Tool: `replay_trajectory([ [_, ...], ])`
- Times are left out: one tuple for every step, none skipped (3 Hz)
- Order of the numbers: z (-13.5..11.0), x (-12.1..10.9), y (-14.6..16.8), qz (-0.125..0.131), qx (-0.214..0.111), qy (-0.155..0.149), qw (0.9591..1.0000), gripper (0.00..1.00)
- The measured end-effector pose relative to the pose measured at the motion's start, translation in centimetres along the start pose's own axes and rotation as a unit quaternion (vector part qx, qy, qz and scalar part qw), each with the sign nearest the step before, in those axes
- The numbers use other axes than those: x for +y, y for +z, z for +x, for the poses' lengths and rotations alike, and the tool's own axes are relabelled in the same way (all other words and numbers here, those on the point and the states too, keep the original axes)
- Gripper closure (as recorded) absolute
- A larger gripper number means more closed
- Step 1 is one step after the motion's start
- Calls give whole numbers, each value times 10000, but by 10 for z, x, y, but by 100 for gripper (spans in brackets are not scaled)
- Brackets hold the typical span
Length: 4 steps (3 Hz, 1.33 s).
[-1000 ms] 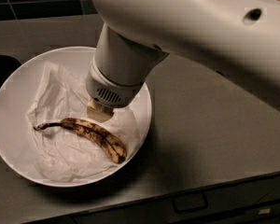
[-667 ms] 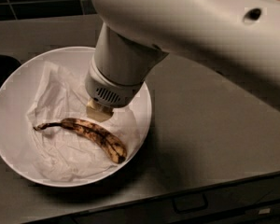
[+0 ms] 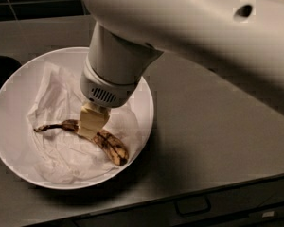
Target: Pick banana from white bowl
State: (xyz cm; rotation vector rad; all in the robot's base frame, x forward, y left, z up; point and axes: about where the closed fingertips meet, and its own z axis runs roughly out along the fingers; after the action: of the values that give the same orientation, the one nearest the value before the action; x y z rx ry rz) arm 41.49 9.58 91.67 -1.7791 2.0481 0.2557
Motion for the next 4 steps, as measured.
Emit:
replay_trajectory([
  [-7,0,6,-87,54,-110,9999,15],
  [-10,-1,15,-187,163,-127,9996,34],
  [-11,-1,21,-250,241,-121,9993,47],
  [-12,4,26,-313,359,-119,9988,46],
])
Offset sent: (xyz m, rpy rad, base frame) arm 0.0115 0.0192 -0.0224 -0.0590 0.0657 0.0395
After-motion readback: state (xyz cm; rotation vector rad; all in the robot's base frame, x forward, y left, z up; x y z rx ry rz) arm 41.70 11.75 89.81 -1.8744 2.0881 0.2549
